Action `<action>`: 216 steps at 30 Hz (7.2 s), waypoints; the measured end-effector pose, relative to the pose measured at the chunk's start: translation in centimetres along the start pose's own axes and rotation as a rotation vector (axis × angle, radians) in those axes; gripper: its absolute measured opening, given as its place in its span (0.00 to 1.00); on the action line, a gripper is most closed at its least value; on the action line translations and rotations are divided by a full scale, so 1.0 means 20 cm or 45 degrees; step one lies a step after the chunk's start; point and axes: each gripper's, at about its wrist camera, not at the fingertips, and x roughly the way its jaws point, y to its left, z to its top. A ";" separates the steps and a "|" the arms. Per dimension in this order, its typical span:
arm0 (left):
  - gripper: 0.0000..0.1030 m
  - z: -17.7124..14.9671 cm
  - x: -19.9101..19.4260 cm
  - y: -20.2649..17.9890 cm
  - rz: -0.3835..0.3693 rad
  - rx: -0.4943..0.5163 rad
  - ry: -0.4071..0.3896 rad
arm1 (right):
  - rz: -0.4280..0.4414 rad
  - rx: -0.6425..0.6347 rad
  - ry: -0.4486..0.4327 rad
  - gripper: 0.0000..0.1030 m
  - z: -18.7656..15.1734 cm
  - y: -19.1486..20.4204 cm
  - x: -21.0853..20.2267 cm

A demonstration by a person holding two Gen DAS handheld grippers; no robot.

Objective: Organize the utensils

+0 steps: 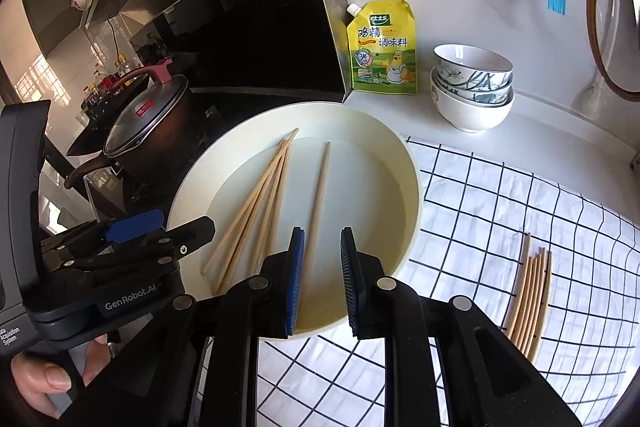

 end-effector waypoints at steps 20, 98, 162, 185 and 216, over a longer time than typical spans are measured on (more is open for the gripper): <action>0.62 -0.22 -0.01 -0.55 -0.129 0.239 0.038 | -0.174 0.187 -0.065 0.22 -0.33 -0.46 -0.35; 0.76 -0.51 0.46 -1.06 -0.076 0.360 0.255 | -0.410 0.278 0.151 0.39 -0.75 -0.98 0.01; 0.07 -0.48 0.54 -1.28 -0.188 0.456 0.228 | -0.426 0.361 0.109 0.06 -0.77 -1.17 -0.08; 0.07 0.00 -0.13 -0.81 -0.350 0.302 -0.122 | -0.262 0.162 -0.104 0.07 -0.17 -0.63 -0.24; 0.08 0.26 0.15 0.01 -0.082 0.185 -0.196 | -0.017 0.017 0.065 0.07 0.15 0.01 0.46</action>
